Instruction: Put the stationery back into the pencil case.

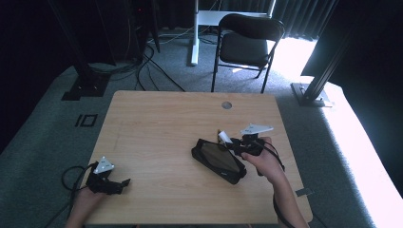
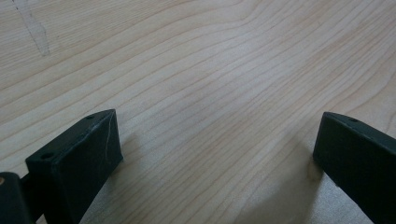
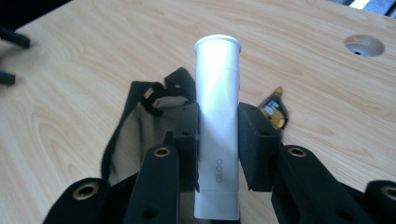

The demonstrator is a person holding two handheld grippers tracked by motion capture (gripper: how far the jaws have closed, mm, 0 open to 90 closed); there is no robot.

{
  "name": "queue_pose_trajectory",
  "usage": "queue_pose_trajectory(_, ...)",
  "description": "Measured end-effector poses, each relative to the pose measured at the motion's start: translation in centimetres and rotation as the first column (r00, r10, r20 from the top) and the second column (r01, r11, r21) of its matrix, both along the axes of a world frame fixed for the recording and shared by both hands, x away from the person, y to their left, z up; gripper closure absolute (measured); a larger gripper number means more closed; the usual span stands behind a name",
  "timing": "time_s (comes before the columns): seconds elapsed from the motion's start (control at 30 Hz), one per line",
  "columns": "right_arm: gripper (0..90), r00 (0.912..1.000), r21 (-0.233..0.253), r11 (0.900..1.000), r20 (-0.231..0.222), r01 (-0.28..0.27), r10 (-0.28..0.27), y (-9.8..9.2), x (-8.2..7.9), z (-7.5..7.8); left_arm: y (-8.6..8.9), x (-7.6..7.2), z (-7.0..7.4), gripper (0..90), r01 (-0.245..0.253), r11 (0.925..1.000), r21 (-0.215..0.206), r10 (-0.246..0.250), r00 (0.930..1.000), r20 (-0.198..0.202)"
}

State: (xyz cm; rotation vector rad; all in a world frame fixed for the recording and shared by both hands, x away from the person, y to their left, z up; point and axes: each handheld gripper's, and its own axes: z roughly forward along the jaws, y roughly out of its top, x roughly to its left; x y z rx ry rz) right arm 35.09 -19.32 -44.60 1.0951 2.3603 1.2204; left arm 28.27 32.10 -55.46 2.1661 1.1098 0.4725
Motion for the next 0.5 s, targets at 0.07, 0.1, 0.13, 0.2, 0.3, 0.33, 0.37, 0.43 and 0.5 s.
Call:
queue_pose_trajectory(0.07,70.2,0.9996,-0.012,1.0,-0.006,-0.027,0.027,0.5,-0.2,0.0,0.0,0.0,0.0,1.2,0.0,1.0,0.0,0.0,1.0,0.0)
queue_pose_trajectory(0.1,70.2,0.9991,-0.017,0.999,-0.009,-0.042,0.042,0.8,-0.3,0.0,0.0,0.0,0.0,1.2,0.0,1.0,0.0,0.0,1.0,0.0)
queue_pose_trajectory(0.13,70.2,0.9985,-0.03,0.998,-0.013,-0.054,0.054,1.0,-0.4,0.0,0.0,0.0,0.0,1.2,0.0,1.0,-0.001,0.0,1.0,0.0)
queue_pose_trajectory(0.2,70.2,0.9967,-0.043,0.996,-0.015,-0.08,0.08,1.5,-0.6,-0.2,0.0,0.0,0.0,1.2,0.0,1.0,-0.001,0.0,1.0,0.0)
queue_pose_trajectory(0.3,70.2,0.994,-0.054,0.993,-0.021,-0.108,0.107,2.1,-0.7,-0.3,0.0,0.0,0.0,1.2,0.0,1.0,0.0,0.0,1.0,0.0)
queue_pose_trajectory(0.33,70.2,0.9931,-0.066,0.991,-0.022,-0.116,0.115,2.2,-0.7,-0.4,0.0,0.0,0.0,1.2,0.0,1.0,-0.001,0.0,1.0,0.0)
queue_pose_trajectory(0.37,70.2,0.9931,-0.065,0.991,-0.02,-0.117,0.115,2.4,-0.7,-0.5,0.0,0.0,0.0,1.2,-0.001,1.0,-0.001,0.001,1.0,0.0)
queue_pose_trajectory(0.43,70.2,0.992,-0.079,0.989,-0.025,-0.126,0.124,2.6,-0.7,-0.5,0.0,0.0,0.0,1.2,0.0,1.0,-0.001,0.0,1.0,0.0)
queue_pose_trajectory(0.5,70.2,0.9913,-0.084,0.988,-0.034,-0.13,0.128,2.8,-0.6,-0.6,0.0,0.0,0.0,1.2,0.001,1.0,0.001,-0.001,1.0,0.001)
